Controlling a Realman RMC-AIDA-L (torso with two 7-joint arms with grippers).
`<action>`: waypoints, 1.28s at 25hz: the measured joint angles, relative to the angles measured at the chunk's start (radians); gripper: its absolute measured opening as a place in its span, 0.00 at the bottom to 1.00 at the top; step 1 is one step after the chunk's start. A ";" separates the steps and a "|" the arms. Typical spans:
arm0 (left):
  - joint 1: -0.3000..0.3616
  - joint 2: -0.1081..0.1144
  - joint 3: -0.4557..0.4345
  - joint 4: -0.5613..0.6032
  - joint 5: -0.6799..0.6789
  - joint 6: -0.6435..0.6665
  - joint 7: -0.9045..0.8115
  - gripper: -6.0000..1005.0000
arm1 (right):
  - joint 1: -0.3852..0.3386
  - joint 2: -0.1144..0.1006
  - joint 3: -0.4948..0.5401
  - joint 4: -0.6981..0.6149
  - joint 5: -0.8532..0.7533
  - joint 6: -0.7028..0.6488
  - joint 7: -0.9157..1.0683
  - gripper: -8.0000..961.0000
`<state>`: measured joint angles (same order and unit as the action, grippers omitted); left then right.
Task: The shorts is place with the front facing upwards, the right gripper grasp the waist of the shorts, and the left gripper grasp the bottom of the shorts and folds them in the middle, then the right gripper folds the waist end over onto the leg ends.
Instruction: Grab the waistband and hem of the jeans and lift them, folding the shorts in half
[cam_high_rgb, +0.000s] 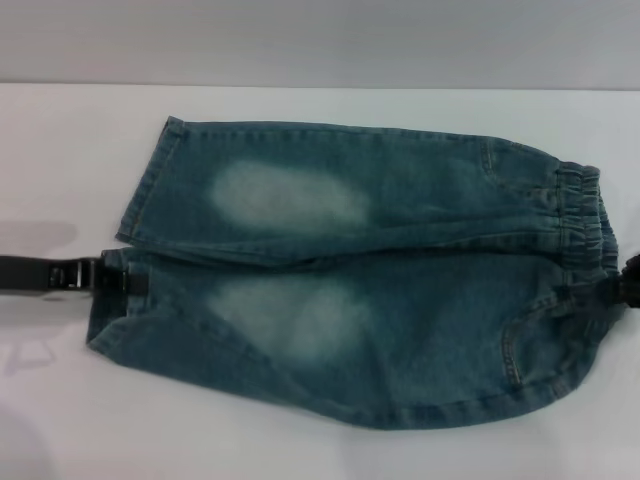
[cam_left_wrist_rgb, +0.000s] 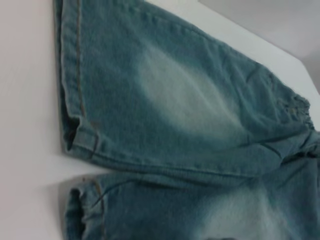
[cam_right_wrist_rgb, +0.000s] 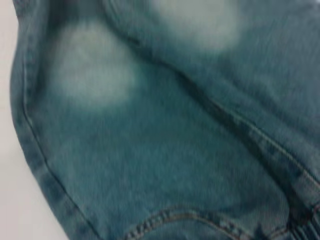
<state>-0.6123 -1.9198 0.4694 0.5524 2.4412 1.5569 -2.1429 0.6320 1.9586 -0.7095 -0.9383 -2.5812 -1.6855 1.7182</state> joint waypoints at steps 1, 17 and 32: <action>0.000 0.001 -0.001 0.001 -0.011 0.000 0.000 0.04 | -0.009 -0.001 0.009 0.000 0.017 0.001 -0.005 0.01; -0.012 0.013 0.005 0.004 -0.066 -0.026 -0.002 0.04 | -0.059 0.008 0.025 -0.078 -0.024 -0.007 0.086 0.08; 0.000 0.006 0.006 -0.004 -0.067 -0.048 0.010 0.04 | 0.007 0.071 -0.072 -0.087 -0.235 0.034 0.131 0.46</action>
<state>-0.6121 -1.9135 0.4756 0.5483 2.3743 1.5089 -2.1326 0.6395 2.0299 -0.7813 -1.0250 -2.8165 -1.6518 1.8490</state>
